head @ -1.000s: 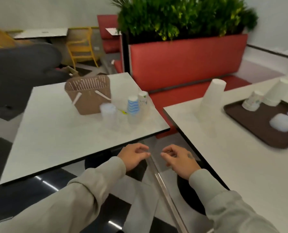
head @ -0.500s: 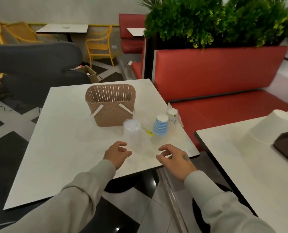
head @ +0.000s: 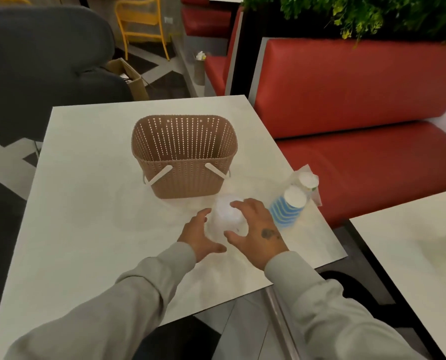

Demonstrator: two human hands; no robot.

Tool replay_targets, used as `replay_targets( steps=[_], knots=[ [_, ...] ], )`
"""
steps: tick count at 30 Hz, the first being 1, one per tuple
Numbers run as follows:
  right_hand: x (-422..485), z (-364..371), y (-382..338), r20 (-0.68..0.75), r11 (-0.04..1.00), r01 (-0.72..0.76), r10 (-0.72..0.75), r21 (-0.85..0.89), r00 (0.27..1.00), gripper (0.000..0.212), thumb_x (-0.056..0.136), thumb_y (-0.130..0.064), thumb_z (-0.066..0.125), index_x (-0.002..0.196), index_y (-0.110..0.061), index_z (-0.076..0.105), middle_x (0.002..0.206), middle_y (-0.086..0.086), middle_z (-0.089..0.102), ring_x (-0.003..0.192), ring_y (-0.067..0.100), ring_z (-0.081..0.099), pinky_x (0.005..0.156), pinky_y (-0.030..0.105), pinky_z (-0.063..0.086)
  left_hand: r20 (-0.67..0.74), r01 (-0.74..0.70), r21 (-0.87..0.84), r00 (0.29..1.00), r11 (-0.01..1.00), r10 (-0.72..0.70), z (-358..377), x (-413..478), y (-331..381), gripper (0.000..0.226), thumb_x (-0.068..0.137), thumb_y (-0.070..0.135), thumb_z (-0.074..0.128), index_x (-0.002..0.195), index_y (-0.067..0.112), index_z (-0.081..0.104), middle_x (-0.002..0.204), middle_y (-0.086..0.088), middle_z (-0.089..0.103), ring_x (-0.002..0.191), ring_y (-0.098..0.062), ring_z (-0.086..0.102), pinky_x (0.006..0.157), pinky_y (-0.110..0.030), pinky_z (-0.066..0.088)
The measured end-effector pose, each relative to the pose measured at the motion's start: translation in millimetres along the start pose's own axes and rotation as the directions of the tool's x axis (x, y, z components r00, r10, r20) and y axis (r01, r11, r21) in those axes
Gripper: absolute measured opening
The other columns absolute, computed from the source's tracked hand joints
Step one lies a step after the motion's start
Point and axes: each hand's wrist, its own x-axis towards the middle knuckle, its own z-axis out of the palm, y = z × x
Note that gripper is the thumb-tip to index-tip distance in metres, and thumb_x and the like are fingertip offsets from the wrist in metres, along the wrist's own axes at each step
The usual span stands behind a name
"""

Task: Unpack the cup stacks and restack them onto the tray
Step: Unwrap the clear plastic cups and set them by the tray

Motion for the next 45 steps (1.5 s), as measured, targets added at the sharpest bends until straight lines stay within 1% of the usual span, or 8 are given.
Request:
replay_targets(
  steps=[6, 12, 19, 23, 32, 37, 41, 45],
  knots=[
    [15.8, 6.4, 0.7, 0.082, 0.995, -0.053, 0.059, -0.08, 0.995, 0.059, 0.09, -0.033, 0.072, 0.143, -0.035, 0.046, 0.16, -0.007, 0.021, 0.137, 0.02, 0.04, 0.107, 0.027, 0.038, 0.034, -0.09, 0.13, 0.996, 0.987, 0.086, 3.5, 19.0, -2.5, 0.112, 0.05, 0.044, 0.094, 0.145, 0.034, 0.035, 0.128, 0.008, 0.05, 0.125, -0.02, 0.042, 0.105, -0.041, 0.045],
    [18.0, 3.2, 4.7, 0.059, 0.991, -0.038, 0.046, -0.13, 0.997, 0.042, 0.095, -0.022, 0.066, 0.135, -0.029, 0.059, 0.155, -0.005, 0.028, 0.12, 0.024, 0.053, 0.092, 0.016, 0.036, 0.014, -0.143, 0.252, 0.99, 0.957, 0.144, 6.2, 26.5, -0.9, 0.107, 0.051, 0.053, 0.092, 0.142, 0.031, 0.04, 0.129, 0.006, 0.049, 0.122, -0.022, 0.04, 0.103, -0.04, 0.043],
    [17.4, -2.6, 5.6, 0.075, 0.995, -0.063, 0.069, -0.078, 0.995, 0.039, 0.095, -0.029, 0.067, 0.134, -0.029, 0.062, 0.151, -0.006, 0.033, 0.114, 0.021, 0.055, 0.092, 0.016, 0.036, 0.058, -0.144, 0.204, 0.989, 0.968, 0.135, 2.8, 29.0, 1.6, 0.085, 0.058, 0.044, 0.087, 0.132, 0.03, 0.045, 0.116, 0.007, 0.054, 0.115, -0.019, 0.041, 0.093, -0.035, 0.045],
    [17.4, -5.3, 8.7, 0.024, 0.993, -0.109, 0.108, 0.038, 0.994, 0.037, 0.094, -0.031, 0.068, 0.131, -0.03, 0.064, 0.148, -0.006, 0.038, 0.123, 0.016, 0.051, 0.093, 0.01, 0.029, 0.104, -0.145, 0.156, 0.986, 0.977, 0.13, -4.6, 26.2, 9.7, 0.075, 0.056, 0.037, 0.086, 0.12, 0.025, 0.048, 0.11, 0.004, 0.054, 0.101, -0.018, 0.056, 0.085, -0.038, 0.053],
    [24.7, -31.4, 0.6, -0.04, 0.975, -0.101, 0.111, 0.197, 0.993, 0.034, 0.095, -0.038, 0.065, 0.129, -0.03, 0.066, 0.139, -0.01, 0.053, 0.121, 0.008, 0.051, 0.107, 0.022, 0.038, 0.289, -0.022, -0.221, 0.953, 0.975, 0.087, -21.4, 21.9, 17.5, 0.084, 0.046, 0.041, 0.088, 0.121, 0.026, 0.053, 0.117, 0.0, 0.067, 0.107, -0.019, 0.067, 0.097, -0.044, 0.055],
    [23.2, -47.1, 0.0, -0.043, 0.957, -0.162, 0.177, 0.241, 0.983, 0.035, 0.098, -0.045, 0.059, 0.127, -0.028, 0.069, 0.131, -0.009, 0.064, 0.117, 0.009, 0.055, 0.101, 0.018, 0.037, 0.387, 0.147, -0.466, 0.921, 0.872, 0.051, -21.1, 10.7, 22.6, 0.083, 0.048, 0.035, 0.085, 0.125, 0.026, 0.055, 0.126, -0.011, 0.063, 0.11, -0.029, 0.065, 0.08, -0.044, 0.06],
    [20.0, -53.0, 0.5, -0.041, 0.951, -0.182, 0.198, 0.248, 0.979, 0.037, 0.097, -0.049, 0.058, 0.124, -0.027, 0.071, 0.124, -0.006, 0.069, 0.118, 0.016, 0.059, 0.1, 0.025, 0.043, 0.485, 0.256, -0.564, 0.872, 0.785, 0.064, -18.5, 0.9, 25.9, 0.086, 0.056, 0.034, 0.086, 0.136, 0.025, 0.055, 0.131, -0.013, 0.064, 0.11, -0.032, 0.066, 0.086, -0.051, 0.058],
    [12.8, -56.2, -5.1, -0.039, 0.938, -0.204, 0.224, 0.28, 0.974, 0.043, 0.092, -0.057, 0.061, 0.128, -0.034, 0.064, 0.123, -0.009, 0.063, 0.106, 0.014, 0.059, 0.091, 0.024, 0.046, 0.526, 0.327, -0.613, 0.848, 0.719, 0.062, -16.0, -3.8, 30.9, 0.07, 0.075, 0.052, 0.075, 0.137, 0.025, 0.057, 0.127, -0.008, 0.068, 0.108, -0.029, 0.067, 0.084, -0.046, 0.056]
  ],
)
